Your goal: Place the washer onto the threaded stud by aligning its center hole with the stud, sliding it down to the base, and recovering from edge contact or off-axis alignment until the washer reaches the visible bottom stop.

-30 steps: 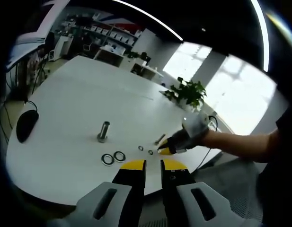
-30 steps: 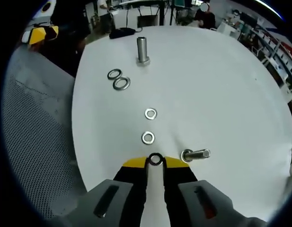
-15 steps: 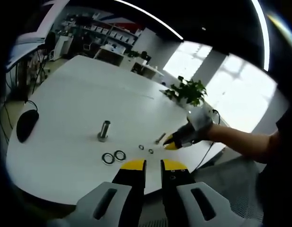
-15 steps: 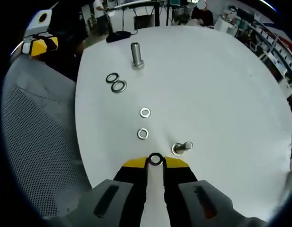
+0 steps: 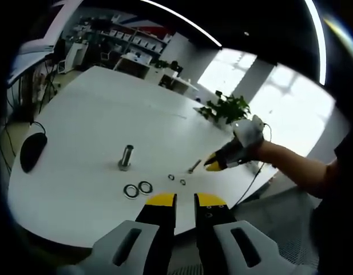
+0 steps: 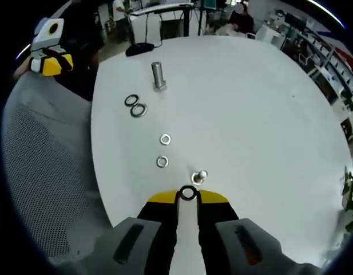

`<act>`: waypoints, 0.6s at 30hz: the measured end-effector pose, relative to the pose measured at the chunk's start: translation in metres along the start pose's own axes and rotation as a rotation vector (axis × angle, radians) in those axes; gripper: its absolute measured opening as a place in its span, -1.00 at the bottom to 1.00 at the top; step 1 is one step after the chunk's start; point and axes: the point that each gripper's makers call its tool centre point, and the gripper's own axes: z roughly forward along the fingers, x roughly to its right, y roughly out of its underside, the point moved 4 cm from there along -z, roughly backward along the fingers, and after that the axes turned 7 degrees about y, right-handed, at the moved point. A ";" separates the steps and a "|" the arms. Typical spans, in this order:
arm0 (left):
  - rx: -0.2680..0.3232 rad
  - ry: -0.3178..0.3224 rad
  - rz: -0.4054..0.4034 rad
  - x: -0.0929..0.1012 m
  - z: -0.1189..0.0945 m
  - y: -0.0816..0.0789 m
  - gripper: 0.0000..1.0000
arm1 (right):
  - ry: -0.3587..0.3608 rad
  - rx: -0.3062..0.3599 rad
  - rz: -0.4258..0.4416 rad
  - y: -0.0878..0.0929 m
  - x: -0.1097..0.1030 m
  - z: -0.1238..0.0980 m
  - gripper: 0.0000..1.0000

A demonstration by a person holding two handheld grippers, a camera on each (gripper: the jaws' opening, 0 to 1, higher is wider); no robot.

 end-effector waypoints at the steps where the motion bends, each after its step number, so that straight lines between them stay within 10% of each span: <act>1: -0.001 0.000 0.000 0.000 0.000 0.000 -0.81 | 0.004 0.000 -0.006 -0.001 0.001 -0.002 -0.74; 18: 0.002 0.003 0.001 0.000 0.000 0.000 -0.81 | 0.019 -0.027 -0.121 -0.023 0.008 0.001 -0.74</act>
